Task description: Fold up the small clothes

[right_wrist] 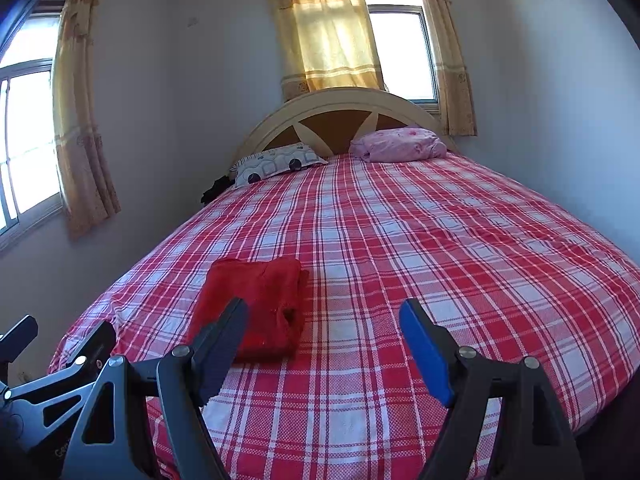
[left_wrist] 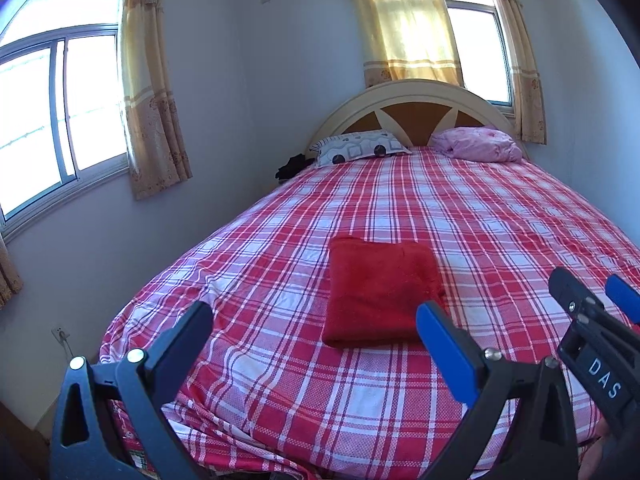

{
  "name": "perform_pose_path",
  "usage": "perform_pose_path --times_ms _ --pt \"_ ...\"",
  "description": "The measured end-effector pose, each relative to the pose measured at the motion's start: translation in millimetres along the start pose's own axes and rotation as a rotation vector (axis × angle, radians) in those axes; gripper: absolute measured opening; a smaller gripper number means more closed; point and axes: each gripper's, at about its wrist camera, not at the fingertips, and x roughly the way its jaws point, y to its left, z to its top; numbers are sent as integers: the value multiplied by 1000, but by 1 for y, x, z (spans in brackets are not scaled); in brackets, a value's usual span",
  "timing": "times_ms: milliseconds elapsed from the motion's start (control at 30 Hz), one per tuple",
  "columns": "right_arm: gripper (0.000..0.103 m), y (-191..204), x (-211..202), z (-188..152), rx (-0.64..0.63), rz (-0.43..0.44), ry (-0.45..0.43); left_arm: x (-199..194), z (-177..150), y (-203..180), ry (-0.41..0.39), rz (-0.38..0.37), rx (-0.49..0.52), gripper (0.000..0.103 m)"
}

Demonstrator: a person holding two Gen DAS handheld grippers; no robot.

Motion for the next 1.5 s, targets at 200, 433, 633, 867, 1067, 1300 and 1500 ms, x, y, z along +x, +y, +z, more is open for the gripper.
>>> perform_pose_path --times_ms 200,433,633,867,1067,1300,1500 --pt "79 -3 -3 0 17 -6 -17 1 0 -2 6 -8 4 103" --pt "79 -9 -1 -2 35 -8 -10 4 -2 -4 30 -29 3 103" --pt "79 -9 -1 -3 35 -6 -12 7 -3 -4 35 -30 7 103" --pt "79 -8 -1 -5 36 -6 -10 8 -4 -6 40 -29 5 103" --pt "79 -9 0 -6 31 -9 -9 11 -6 -6 48 -23 1 103" --pt "79 -12 1 -8 29 -7 -4 12 -5 -6 42 -25 2 103" --pt "79 -13 2 -10 29 -5 -2 15 -7 -6 45 -43 -2 103"
